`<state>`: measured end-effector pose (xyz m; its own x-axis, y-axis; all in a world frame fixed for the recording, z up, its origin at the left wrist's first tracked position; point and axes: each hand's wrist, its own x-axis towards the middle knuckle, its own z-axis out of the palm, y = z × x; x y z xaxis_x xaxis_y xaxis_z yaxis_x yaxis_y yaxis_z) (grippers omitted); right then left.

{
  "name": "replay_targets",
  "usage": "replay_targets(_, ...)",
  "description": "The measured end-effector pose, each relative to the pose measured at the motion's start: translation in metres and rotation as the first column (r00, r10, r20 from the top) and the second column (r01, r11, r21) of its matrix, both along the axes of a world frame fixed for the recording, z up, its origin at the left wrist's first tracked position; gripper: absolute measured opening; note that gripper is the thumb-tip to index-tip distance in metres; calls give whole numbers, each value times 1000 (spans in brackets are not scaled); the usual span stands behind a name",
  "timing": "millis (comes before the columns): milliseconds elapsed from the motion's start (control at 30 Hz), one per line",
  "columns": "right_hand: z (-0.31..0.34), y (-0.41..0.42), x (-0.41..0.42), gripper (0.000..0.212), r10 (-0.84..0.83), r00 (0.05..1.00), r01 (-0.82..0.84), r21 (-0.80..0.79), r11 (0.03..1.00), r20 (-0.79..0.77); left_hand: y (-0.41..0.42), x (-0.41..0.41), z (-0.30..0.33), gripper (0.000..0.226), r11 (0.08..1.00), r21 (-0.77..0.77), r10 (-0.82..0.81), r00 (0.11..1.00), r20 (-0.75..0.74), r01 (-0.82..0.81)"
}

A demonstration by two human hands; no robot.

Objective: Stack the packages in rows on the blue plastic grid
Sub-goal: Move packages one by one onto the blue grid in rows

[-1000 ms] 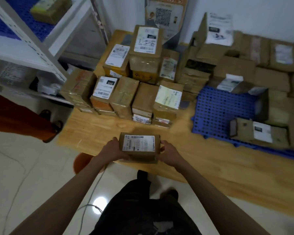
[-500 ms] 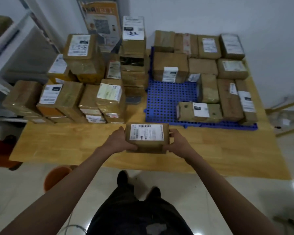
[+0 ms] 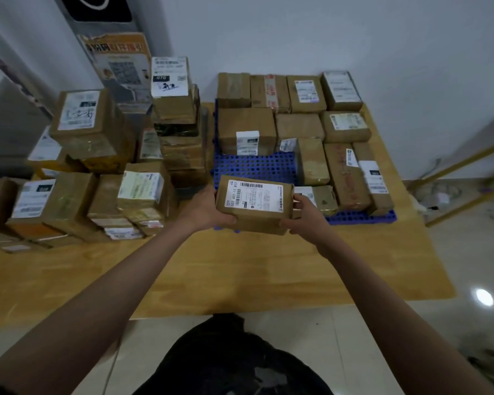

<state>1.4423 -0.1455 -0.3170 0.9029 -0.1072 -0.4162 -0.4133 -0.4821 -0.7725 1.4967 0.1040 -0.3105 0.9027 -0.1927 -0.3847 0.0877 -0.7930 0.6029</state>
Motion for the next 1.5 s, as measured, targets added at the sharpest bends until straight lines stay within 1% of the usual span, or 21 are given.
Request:
replay_targets(67,2,-3,10,82,-10,1000,10,-6,1000,15,-4,16,0,64,1000,13,-12,1000,3,12)
replay_targets(167,5,-10,25,93,-51,999,52,33,998,-2,-12,39,-1,68,1000,19,-25,999,35,25)
replay_targets(233,8,-14,36,95,-93,995,95,80,992,-25,-15,53,-2,73,1000,1,-27,998,49,27)
replay_targets(333,11,-15,55,84,-166,983,177,164,971,-77,-20,73,-3,77,999,-20,-46,998,50,47)
replay_targets(500,11,-14,77,50,-237,965,260,270,927,-114,-27,107,-10,81,997,-20,-69,997,24,70)
replay_targets(700,1,-9,97,41,-247,948,301,316,900,-199,-32,132,-22,85,998,-46,33,999,3,-33)
replay_targets(767,-6,-4,106,44,-201,952,264,291,919,-231,-32,140,-26,83,998,-41,39,999,10,-39)
replay_targets(833,-13,3,116,52,-137,955,210,275,938,-263,-32,149,-30,81,1000,0,26,999,25,-26)
replay_targets(900,-21,12,125,59,-65,953,156,293,943,-297,-33,160,-33,83,999,46,15,1000,20,-16)
replay_targets(967,-32,22,133,60,-23,946,124,296,947,-323,-35,170,-38,87,996,84,16,1000,-5,-15)
replay_targets(1067,-50,33,143,60,-26,936,133,287,949,-350,-38,181,-46,90,992,125,44,997,-61,-37)
replay_targets(1133,-59,40,150,60,-31,923,159,307,938,-383,-39,185,-52,91,991,129,54,994,-90,-43)
replay_targets(1233,-70,51,158,62,-3,905,153,319,935,-424,-41,188,-62,95,991,131,54,990,-129,-36)
replay_targets(1333,-83,63,165,63,-32,894,193,318,928,-448,-41,186,-71,97,994,107,11,992,-123,2)
replay_targets(1400,-88,67,168,63,-44,888,208,314,926,-458,-38,184,-77,108,991,122,-31,992,-120,45)
replay_targets(1500,-91,71,170,67,-30,895,184,307,934,-446,-33,180,-85,126,973,209,-77,991,-110,99)
